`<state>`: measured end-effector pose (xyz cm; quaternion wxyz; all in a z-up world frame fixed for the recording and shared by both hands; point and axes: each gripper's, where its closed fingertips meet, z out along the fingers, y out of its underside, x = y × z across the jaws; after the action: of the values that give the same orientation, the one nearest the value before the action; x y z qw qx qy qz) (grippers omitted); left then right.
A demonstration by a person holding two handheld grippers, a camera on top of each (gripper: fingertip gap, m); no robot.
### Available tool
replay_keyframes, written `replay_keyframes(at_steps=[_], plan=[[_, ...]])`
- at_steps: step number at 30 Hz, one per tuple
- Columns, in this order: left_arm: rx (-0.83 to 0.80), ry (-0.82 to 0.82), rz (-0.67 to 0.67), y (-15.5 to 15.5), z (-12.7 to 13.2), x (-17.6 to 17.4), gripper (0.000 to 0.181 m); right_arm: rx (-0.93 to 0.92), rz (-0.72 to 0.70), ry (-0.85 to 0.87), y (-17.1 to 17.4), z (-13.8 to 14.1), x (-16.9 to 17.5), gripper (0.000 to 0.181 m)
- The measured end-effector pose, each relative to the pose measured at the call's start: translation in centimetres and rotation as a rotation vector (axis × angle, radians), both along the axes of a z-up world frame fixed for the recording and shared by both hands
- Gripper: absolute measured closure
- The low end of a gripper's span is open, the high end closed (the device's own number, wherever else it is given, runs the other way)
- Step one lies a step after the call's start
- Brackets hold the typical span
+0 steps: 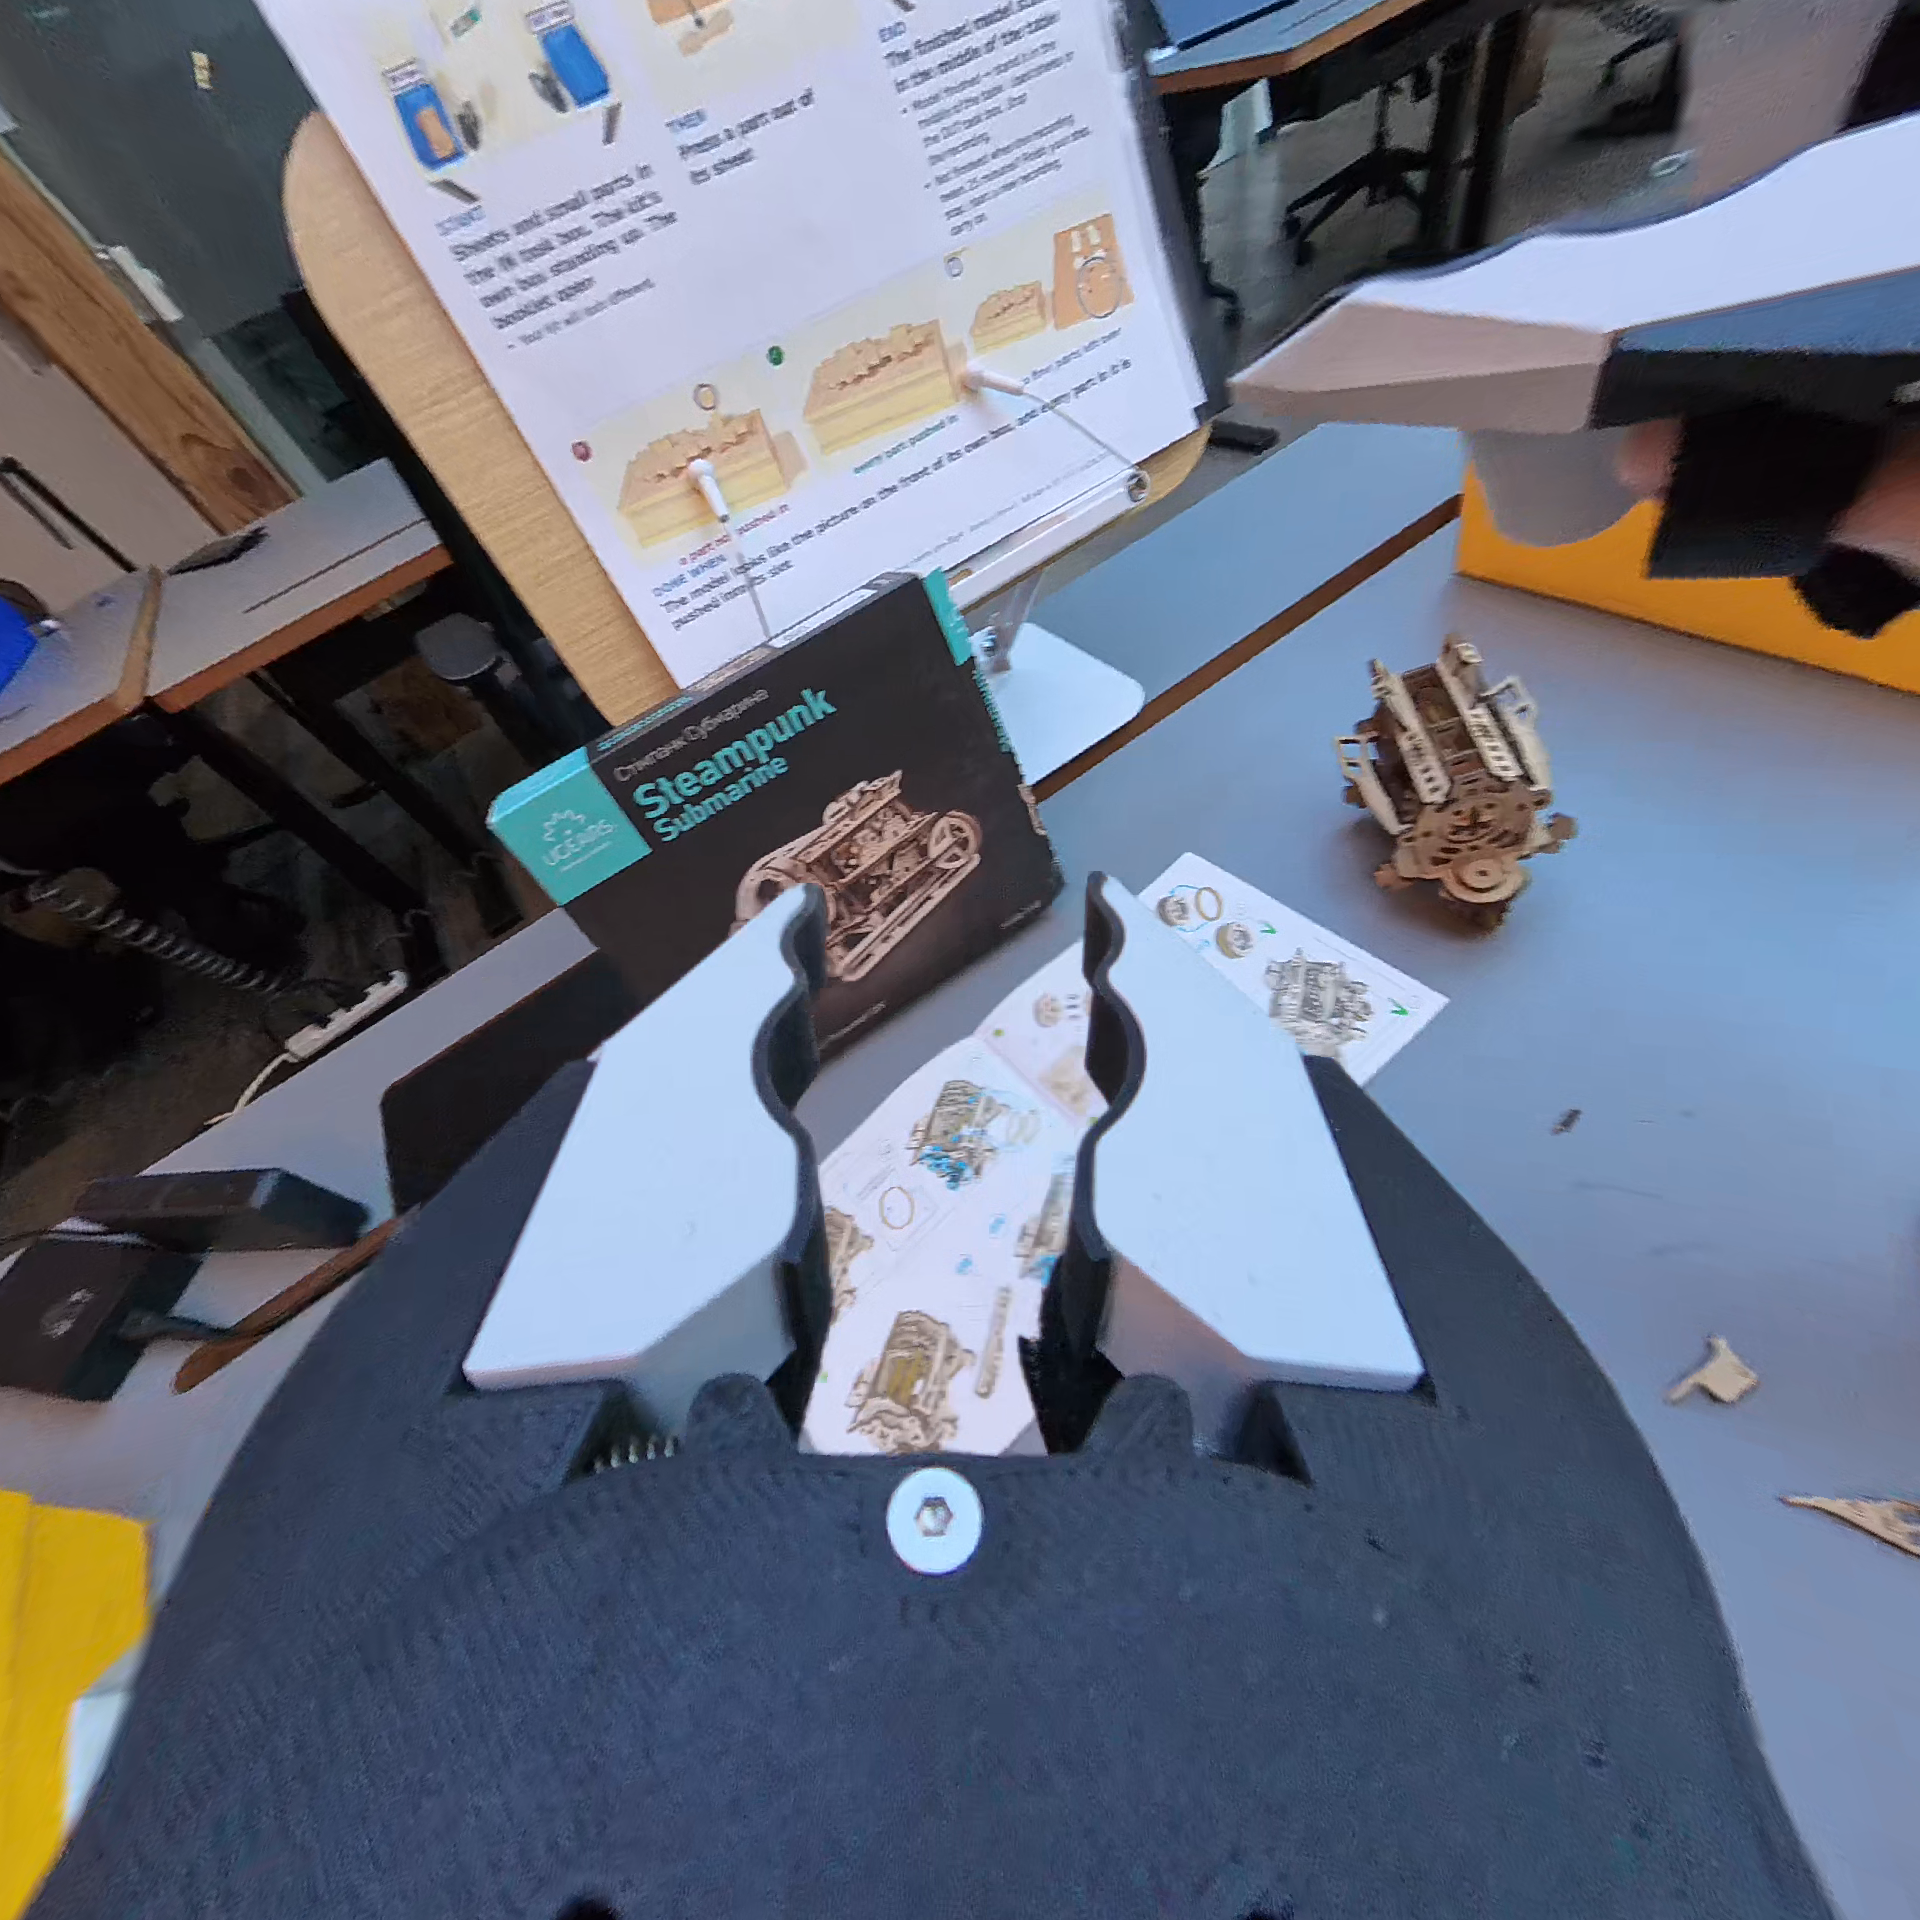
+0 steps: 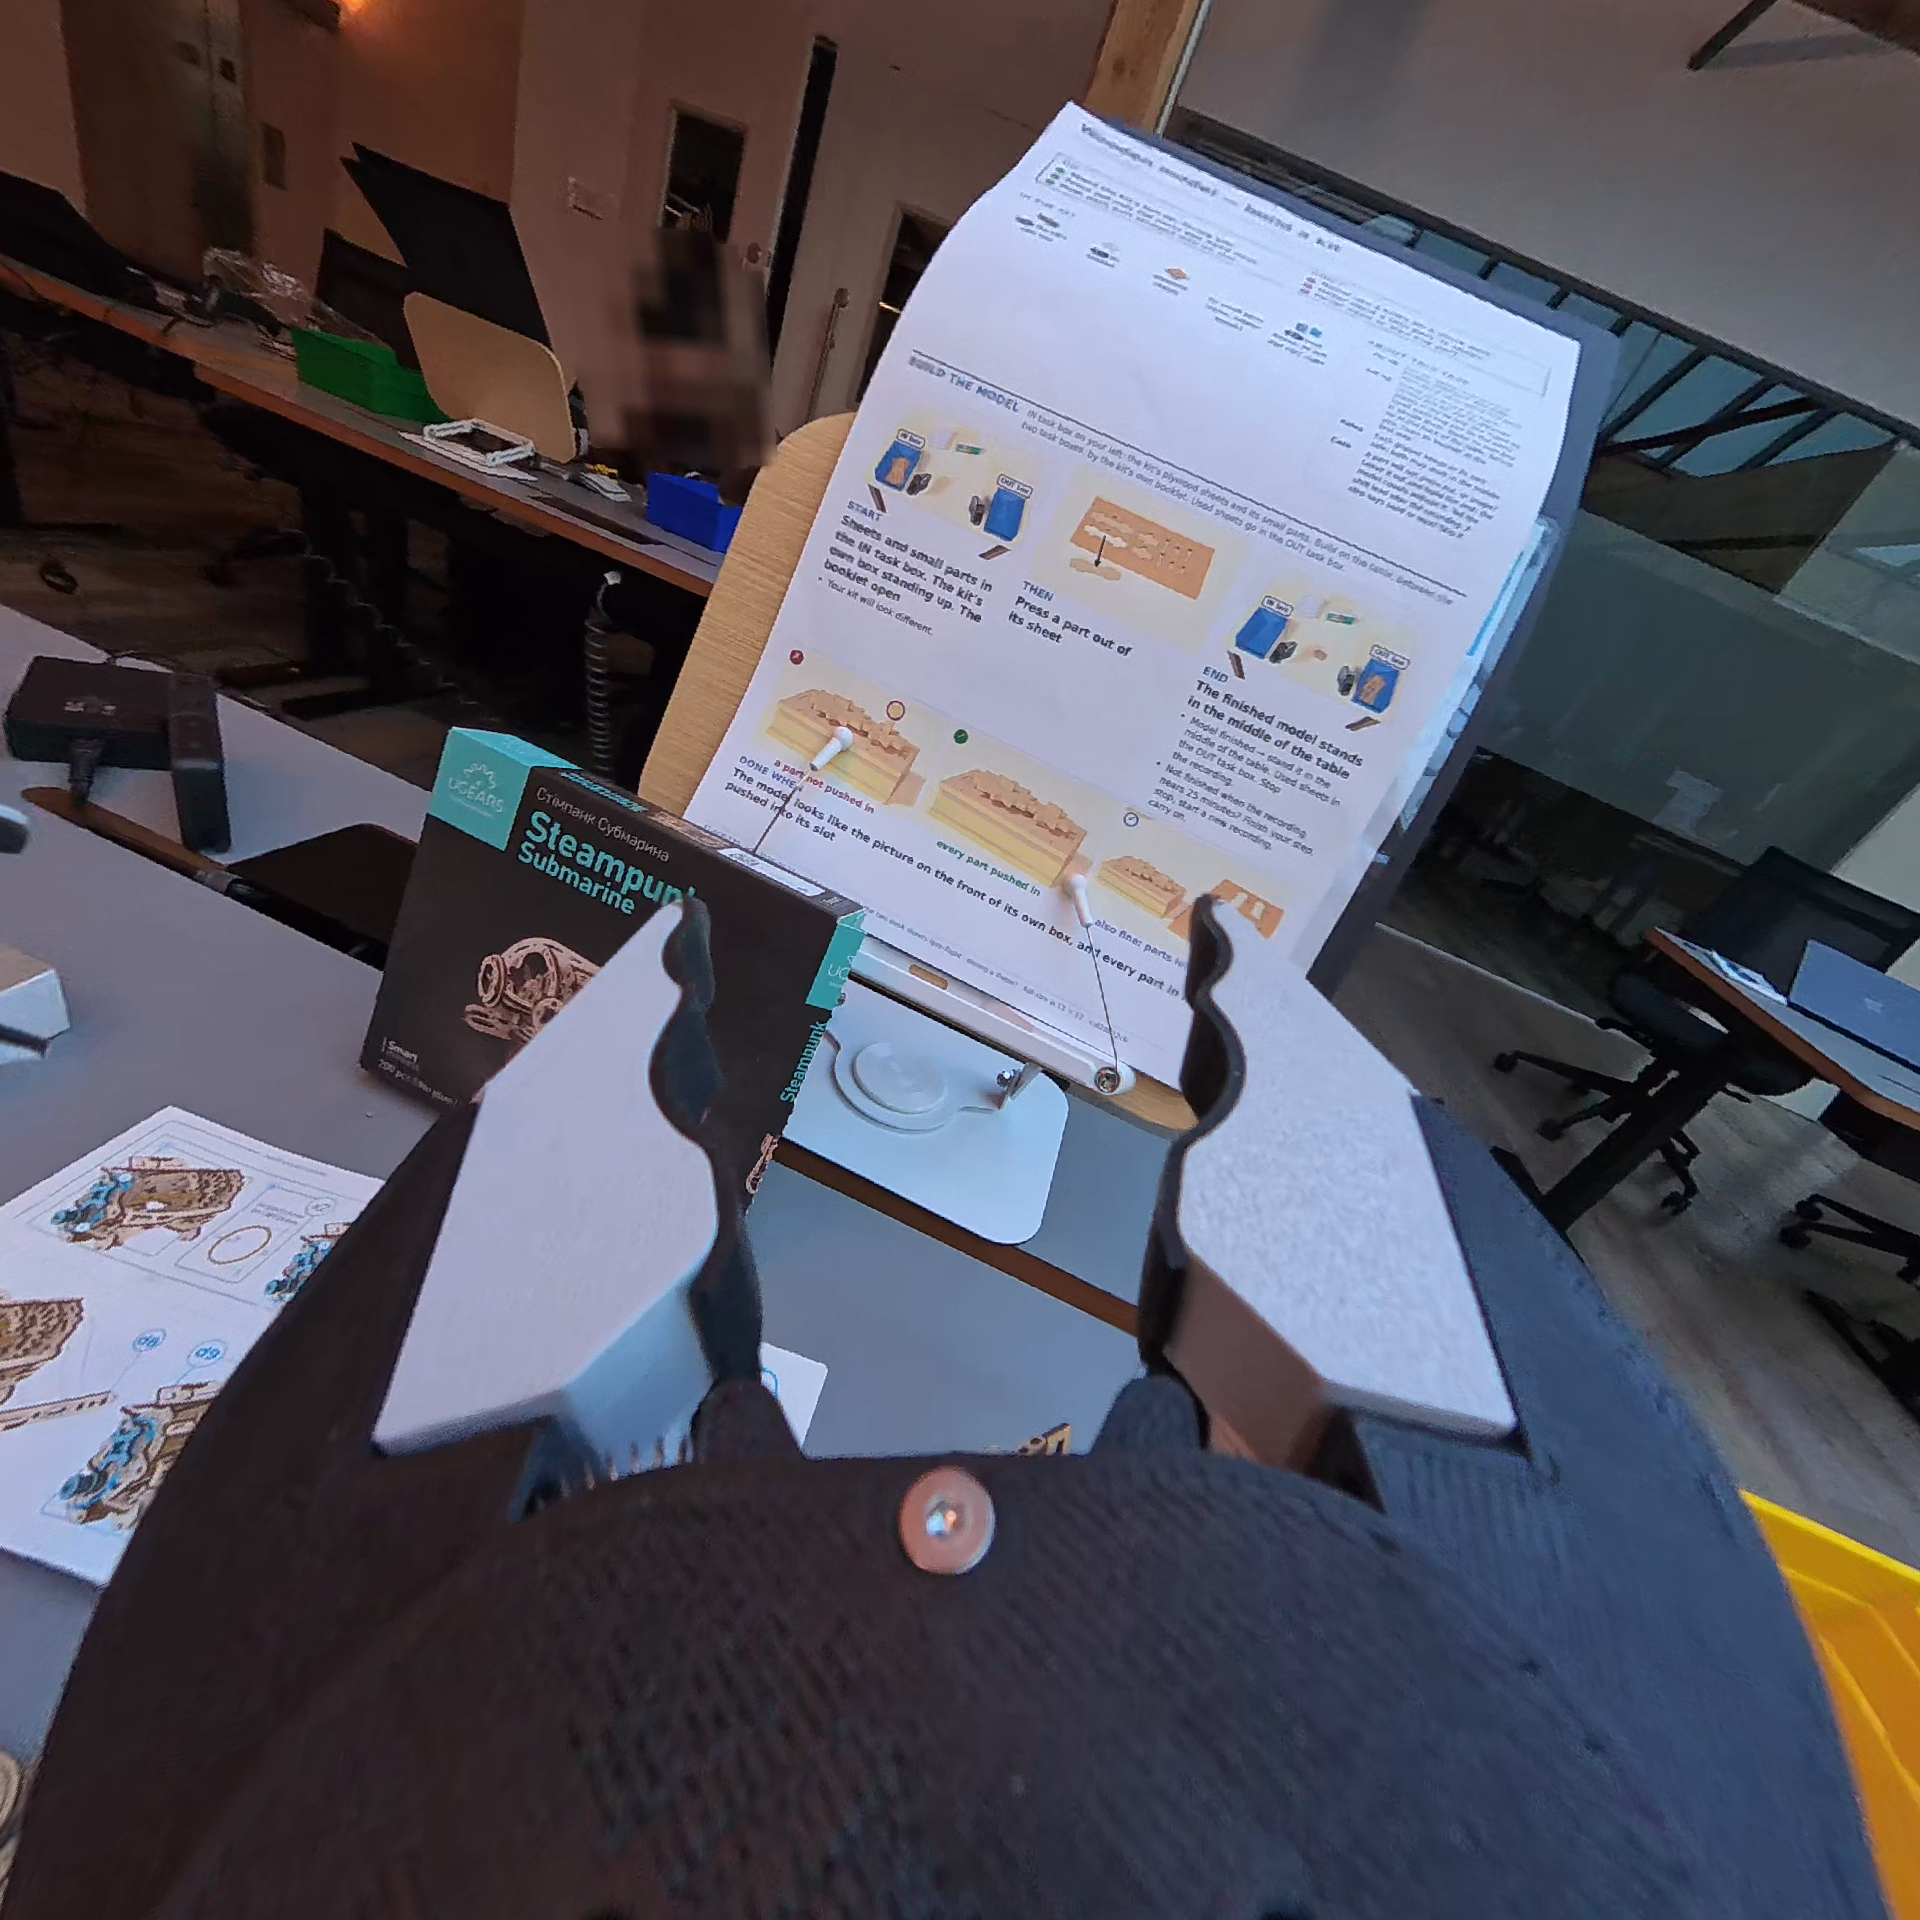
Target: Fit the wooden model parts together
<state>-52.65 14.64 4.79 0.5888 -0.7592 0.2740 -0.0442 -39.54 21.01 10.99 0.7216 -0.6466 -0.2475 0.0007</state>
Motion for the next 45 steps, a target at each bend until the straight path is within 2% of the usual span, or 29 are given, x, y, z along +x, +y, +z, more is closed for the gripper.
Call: replay_keyframes(at_steps=[2, 4, 5, 7, 10, 13, 15, 19, 23, 26, 27, 29, 31, 33, 35, 39, 45], plan=[[-0.028, -0.056, -0.059, -1.4, 0.4, 1.2, 0.131, 0.023, 0.029, -0.022, -0.9, 0.9, 0.6, 0.101], [-0.036, -0.101, -0.072, -3.1, 0.7, 1.3, 0.122, 0.034, 0.069, -0.015, -2.3, 1.8, 1.9, 0.116], [-0.034, -0.107, -0.078, -4.2, 0.4, 1.1, 0.120, 0.021, 0.121, -0.020, -3.2, 1.9, 2.2, 0.116], [-0.034, -0.085, -0.113, -6.8, -1.3, 0.4, 0.120, -0.031, 0.175, -0.092, -4.7, 0.4, 3.8, 0.114], [-0.074, 0.008, -0.093, -9.8, -6.0, -2.0, 0.119, -0.110, 0.242, -0.176, -7.7, -4.7, 6.6, 0.119], [-0.085, 0.054, -0.075, -11.5, -9.5, -3.4, 0.121, -0.257, 0.420, -0.073, -11.7, -10.5, 6.0, 0.117], [-0.061, 0.064, -0.107, -12.0, -10.9, -2.7, 0.126, -0.321, 0.511, -0.059, -13.5, -13.9, 4.8, 0.124], [-0.077, 0.155, -0.221, -12.4, -13.5, -0.6, 0.139, -0.333, 0.517, -0.134, -14.1, -18.2, 3.8, 0.130], [-0.145, 0.221, -0.331, -11.4, -14.3, 0.0, 0.150, -0.230, 0.502, -0.227, -13.5, -17.2, 3.2, 0.132], [-0.167, 0.207, -0.385, -9.9, -12.7, 0.0, 0.149, -0.250, 0.619, -0.214, -13.7, -16.5, 1.4, 0.132], [-0.165, 0.185, -0.408, -9.5, -12.1, 0.2, 0.149, -0.270, 0.669, -0.212, -13.8, -16.6, 0.6, 0.132], [-0.160, 0.119, -0.452, -9.0, -11.7, 0.6, 0.148, -0.252, 0.682, -0.202, -12.9, -16.8, -0.3, 0.132], [-0.161, 0.009, -0.500, -9.0, -12.1, 1.1, 0.147, -0.215, 0.697, -0.176, -12.3, -17.0, -1.1, 0.132], [-0.196, -0.082, -0.533, -9.6, -13.0, 1.2, 0.147, -0.253, 0.710, -0.222, -12.7, -18.4, -1.5, 0.131], [-0.209, -0.022, -0.548, -10.1, -14.2, 0.7, 0.147, -0.220, 0.683, -0.301, -12.6, -19.4, -1.3, 0.133], [-0.166, 0.016, -0.552, -10.3, -14.1, 1.1, 0.148, -0.238, 0.678, -0.362, -13.0, -20.5, -1.3, 0.134], [-0.115, 0.021, -0.590, -11.0, -13.6, 2.0, 0.143, -0.109, 0.621, -0.398, -13.1, -19.5, -0.8, 0.133]])
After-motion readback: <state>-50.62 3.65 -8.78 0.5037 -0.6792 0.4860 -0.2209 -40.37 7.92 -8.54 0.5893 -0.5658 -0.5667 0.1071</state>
